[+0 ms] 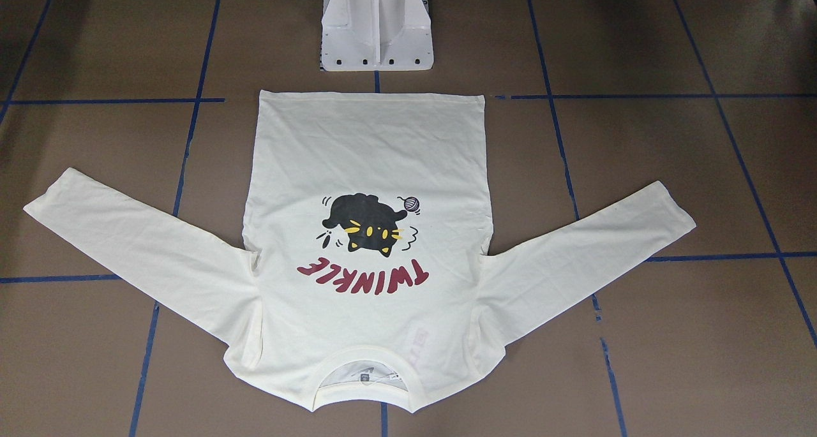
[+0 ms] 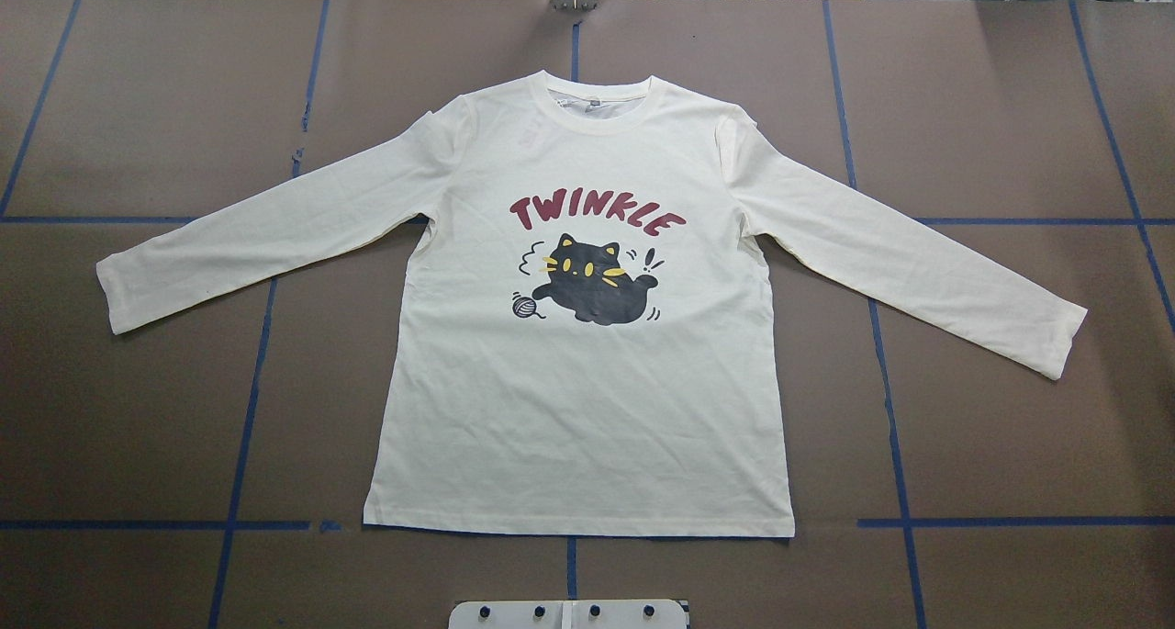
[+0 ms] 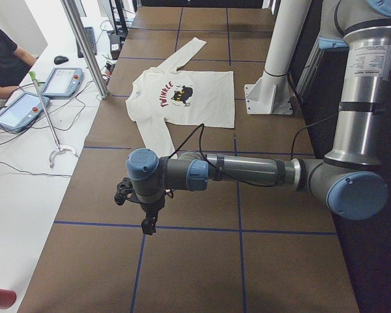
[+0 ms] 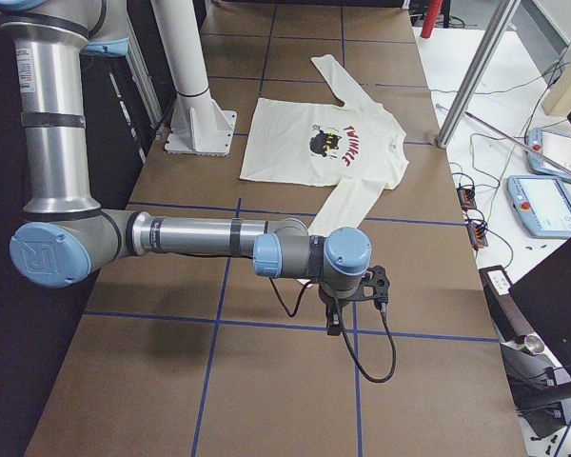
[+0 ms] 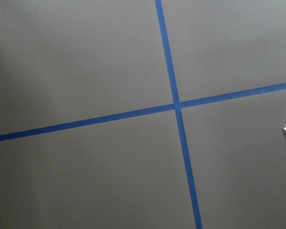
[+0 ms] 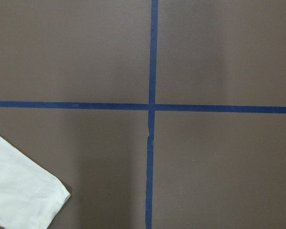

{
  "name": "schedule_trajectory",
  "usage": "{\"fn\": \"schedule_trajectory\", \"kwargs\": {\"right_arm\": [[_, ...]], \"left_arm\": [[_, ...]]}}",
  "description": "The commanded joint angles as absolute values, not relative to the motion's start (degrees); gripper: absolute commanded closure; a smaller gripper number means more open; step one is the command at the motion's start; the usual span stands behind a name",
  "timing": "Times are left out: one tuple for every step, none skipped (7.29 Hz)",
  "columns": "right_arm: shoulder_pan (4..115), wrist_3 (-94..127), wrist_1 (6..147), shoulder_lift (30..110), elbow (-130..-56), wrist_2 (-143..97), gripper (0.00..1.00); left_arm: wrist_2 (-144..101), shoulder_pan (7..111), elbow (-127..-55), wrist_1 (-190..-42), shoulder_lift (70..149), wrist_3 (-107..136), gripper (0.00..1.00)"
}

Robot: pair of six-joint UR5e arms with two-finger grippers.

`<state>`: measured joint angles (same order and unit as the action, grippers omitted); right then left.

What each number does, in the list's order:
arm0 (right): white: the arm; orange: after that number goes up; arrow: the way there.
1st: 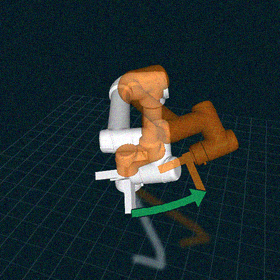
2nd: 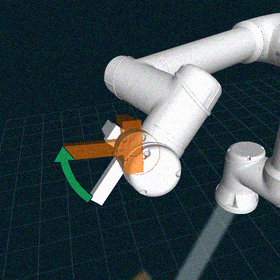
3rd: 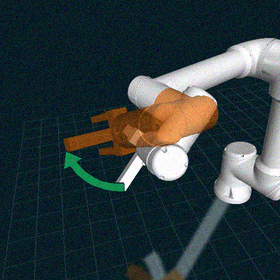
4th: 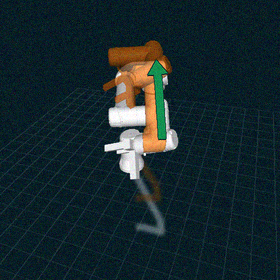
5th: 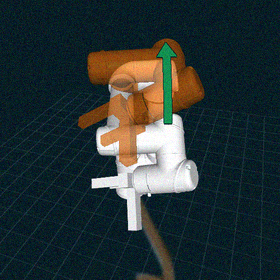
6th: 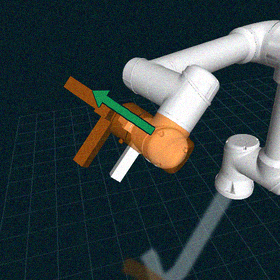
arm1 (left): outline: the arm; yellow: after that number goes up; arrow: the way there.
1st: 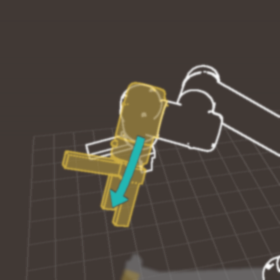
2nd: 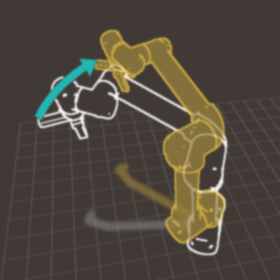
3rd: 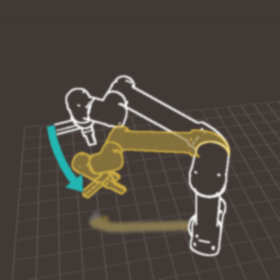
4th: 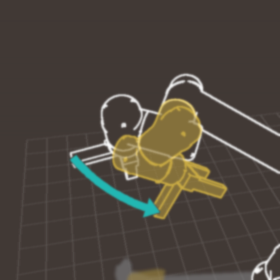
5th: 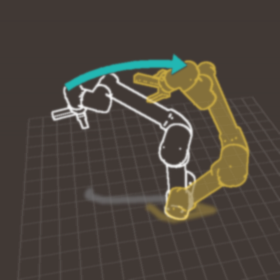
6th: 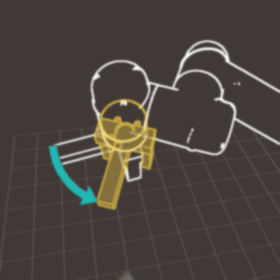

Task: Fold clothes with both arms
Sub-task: 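Move the right gripper toward the sleeve cuff farthest from the left arm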

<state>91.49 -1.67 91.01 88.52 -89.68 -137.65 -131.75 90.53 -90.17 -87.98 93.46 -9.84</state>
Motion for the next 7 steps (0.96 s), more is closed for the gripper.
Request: {"fn": "schedule_trajectory", "kwargs": {"right_arm": [[91.5,-1.7,91.1,88.4,-90.4,-137.7,0.00],[91.5,-1.5,90.8,88.4,-90.4,-138.0,0.00],[91.3,-1.8,90.3,88.2,-90.7,-137.8,0.00],[91.2,-1.6,89.1,87.3,-91.9,-138.7,0.00],[87.2,-1.5,86.7,87.2,-90.5,-138.5,0.00],[85.6,6.1,79.9,87.5,-90.4,-138.4,0.00],[80.7,21.6,70.7,87.7,-90.1,-136.4,0.00]], "left_arm": [[-131.7,90.5,-90.6,-88.0,93.6,-9.8,0.00],[-131.5,90.5,-91.1,-88.1,94.0,-9.5,0.00],[-131.9,90.5,-91.6,-88.1,94.7,-9.2,0.00],[-132.1,90.5,-91.6,-88.8,95.1,-9.6,0.00],[-132.2,90.4,-91.7,-90.2,96.1,-9.3,0.00],[-132.0,89.6,-91.8,-93.1,96.7,-9.2,0.00],[-132.2,89.5,-91.4,-95.0,96.4,-9.2,0.00]]}}
